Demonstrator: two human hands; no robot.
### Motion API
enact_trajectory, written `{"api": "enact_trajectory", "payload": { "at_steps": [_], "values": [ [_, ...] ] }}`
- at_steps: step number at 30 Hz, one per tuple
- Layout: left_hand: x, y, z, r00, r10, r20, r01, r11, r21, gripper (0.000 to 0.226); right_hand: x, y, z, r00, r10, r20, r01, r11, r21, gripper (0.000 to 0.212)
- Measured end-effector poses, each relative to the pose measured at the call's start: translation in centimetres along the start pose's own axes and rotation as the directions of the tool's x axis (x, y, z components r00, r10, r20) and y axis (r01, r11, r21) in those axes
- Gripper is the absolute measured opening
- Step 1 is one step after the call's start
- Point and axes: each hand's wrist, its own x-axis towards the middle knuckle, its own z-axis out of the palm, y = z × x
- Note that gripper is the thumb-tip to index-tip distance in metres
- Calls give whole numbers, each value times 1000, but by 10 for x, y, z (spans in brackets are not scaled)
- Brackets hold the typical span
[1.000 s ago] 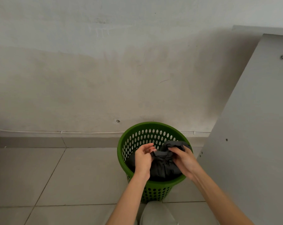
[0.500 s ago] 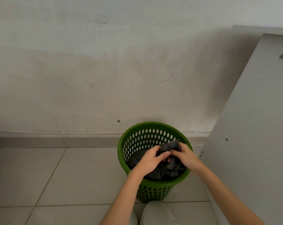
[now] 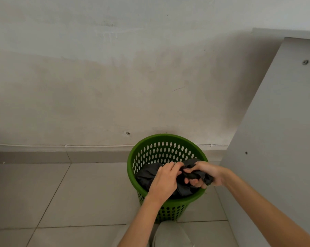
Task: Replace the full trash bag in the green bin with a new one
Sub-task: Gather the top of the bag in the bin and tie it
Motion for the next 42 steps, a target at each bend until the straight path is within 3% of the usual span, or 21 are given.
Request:
{"api": "enact_trajectory", "payload": {
  "at_steps": [1, 3, 4, 5, 7, 8, 11, 13, 16, 19, 21, 23, 26, 29, 32, 34, 36, 38, 40, 42],
  "values": [
    [2, 0, 0, 998, -57, 23, 58, 997, -43, 31, 0, -1, -1, 998, 53, -26, -54, 996, -72, 38],
    [6, -3, -3, 985, -169, 29, 171, 980, -101, 25, -6, -4, 3, 968, 35, -248, -120, 934, -337, 43],
    [8, -5, -3, 979, -200, 31, 202, 974, -103, 22, -13, -5, 7, 916, -92, -390, -148, 827, -542, 44],
    [9, -7, -4, 975, -220, 42, 223, 970, -101, 20, -20, -5, 12, 822, -301, -484, -192, 653, -733, 46],
    [12, -5, -4, 966, -250, 65, 256, 958, -128, 17, -36, -6, 32, 647, -654, -392, -178, 372, -911, 56],
    [13, -2, -3, 963, -258, 81, 268, 950, -160, 17, -40, -3, 44, 633, -709, -311, -132, 297, -946, 66],
    [16, 8, -5, 957, -263, 118, 287, 904, -315, 21, -22, 16, 71, 737, -636, -228, -216, 98, -971, 84],
    [17, 9, -11, 953, -257, 159, 297, 894, -337, 21, -2, 24, 62, 754, -597, -274, -252, 122, -960, 80],
    [15, 7, -20, 949, -229, 217, 299, 874, -384, 19, 7, 6, 27, 768, -585, -261, -43, 360, -932, 40],
    [13, 7, -24, 957, -167, 236, 253, 879, -404, 24, -2, -15, 0, 929, -332, -163, 104, 659, -745, 13],
    [10, 7, -20, 970, -110, 215, 178, 927, -330, 26, -5, -17, -8, 985, -151, -84, 104, 908, -406, 25],
    [6, 4, -16, 987, -62, 151, 98, 966, -241, 29, -4, -12, -8, 1000, -10, 21, 10, 1000, -3, 30],
    [-3, 3, -14, 997, -33, 64, 46, 977, -210, 32, 4, -1, 6, 986, 15, 169, -102, 848, 520, 26],
    [-10, 3, -13, 999, 7, 38, 3, 961, -276, 35, 10, 7, 22, 986, -38, 159, -115, 531, 840, 41],
    [-8, 2, -10, 995, -28, 101, 66, 914, -400, 30, 14, 14, 30, 975, -165, 149, -135, 92, 987, 44],
    [-3, 3, -11, 982, -104, 156, 172, 828, -534, 25, 14, 18, 33, 961, -250, 115, -136, -66, 989, 37],
    [4, 1, -11, 966, -163, 203, 254, 764, -593, 20, 10, 20, 38, 947, -320, 30, -73, -122, 990, 26],
    [13, -1, -14, 954, -211, 211, 297, 737, -607, 21, 4, 19, 47, 918, -384, -100, 62, -111, 992, 44],
    [22, -1, -18, 943, -252, 215, 331, 706, -625, 25, -3, 20, 56, 853, -460, -247, 273, -9, 962, 70],
    [27, 0, -22, 915, -299, 270, 403, 645, -650, 26, -7, 20, 62, 755, -572, -320, 497, 181, 849, 84]
  ]
}}
